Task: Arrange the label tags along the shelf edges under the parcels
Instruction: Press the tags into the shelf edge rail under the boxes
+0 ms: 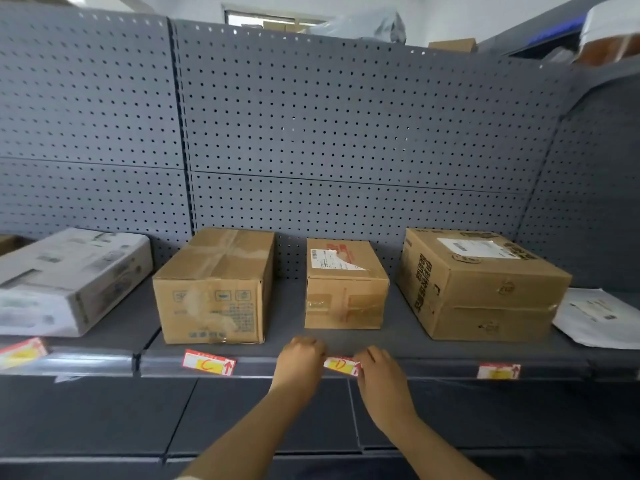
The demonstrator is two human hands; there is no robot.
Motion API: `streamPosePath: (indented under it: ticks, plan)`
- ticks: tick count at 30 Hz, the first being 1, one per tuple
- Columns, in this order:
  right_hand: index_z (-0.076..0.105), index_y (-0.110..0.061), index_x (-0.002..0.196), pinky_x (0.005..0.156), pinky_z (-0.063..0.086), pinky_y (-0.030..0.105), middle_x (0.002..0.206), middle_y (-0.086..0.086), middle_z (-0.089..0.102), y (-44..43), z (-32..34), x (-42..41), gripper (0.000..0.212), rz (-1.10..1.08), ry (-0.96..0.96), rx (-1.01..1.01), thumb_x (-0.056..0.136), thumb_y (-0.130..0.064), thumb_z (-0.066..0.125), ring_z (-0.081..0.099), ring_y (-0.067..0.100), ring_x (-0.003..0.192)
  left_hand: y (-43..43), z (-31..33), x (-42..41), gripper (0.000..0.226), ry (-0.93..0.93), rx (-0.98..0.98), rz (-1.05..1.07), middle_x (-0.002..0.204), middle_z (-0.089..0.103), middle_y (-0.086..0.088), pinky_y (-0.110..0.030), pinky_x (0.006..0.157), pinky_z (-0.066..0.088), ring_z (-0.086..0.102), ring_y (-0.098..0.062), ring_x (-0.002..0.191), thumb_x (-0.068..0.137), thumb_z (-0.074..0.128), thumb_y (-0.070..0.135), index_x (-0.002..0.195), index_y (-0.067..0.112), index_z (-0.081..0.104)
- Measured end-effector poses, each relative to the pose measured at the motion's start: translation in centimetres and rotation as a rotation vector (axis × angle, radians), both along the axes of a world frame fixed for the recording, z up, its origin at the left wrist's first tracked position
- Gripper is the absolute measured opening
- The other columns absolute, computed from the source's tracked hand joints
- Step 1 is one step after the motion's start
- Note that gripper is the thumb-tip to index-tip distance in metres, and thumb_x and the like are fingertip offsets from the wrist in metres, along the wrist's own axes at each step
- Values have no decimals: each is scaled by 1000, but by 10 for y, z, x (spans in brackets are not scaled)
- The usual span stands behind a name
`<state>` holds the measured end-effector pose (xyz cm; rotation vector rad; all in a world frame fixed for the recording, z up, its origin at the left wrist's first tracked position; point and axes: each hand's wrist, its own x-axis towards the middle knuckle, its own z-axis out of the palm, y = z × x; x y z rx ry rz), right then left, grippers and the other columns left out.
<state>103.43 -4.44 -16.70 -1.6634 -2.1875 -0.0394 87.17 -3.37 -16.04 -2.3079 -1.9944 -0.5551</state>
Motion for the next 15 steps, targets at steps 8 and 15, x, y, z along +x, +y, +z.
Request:
streamPosePath:
  ticks: [8,15]
  plan:
    - [58,-17,102,78,38,29,115,2,57,12,12,1,19,-30,-113,-69,91,-3,50,52,19,108,-1,-5,4,22,-205,-148,55,105,69,-5,-30,84,54,64,-21,96,98,46,14,101,13,68]
    - [55,-13,113,81,37,32,120,6,54,19,7,4,33,7,-245,-92,85,4,51,51,24,111,-2,-13,10,20,-102,-80,90,119,61,-3,-30,86,46,55,-22,110,96,48,10,110,17,60]
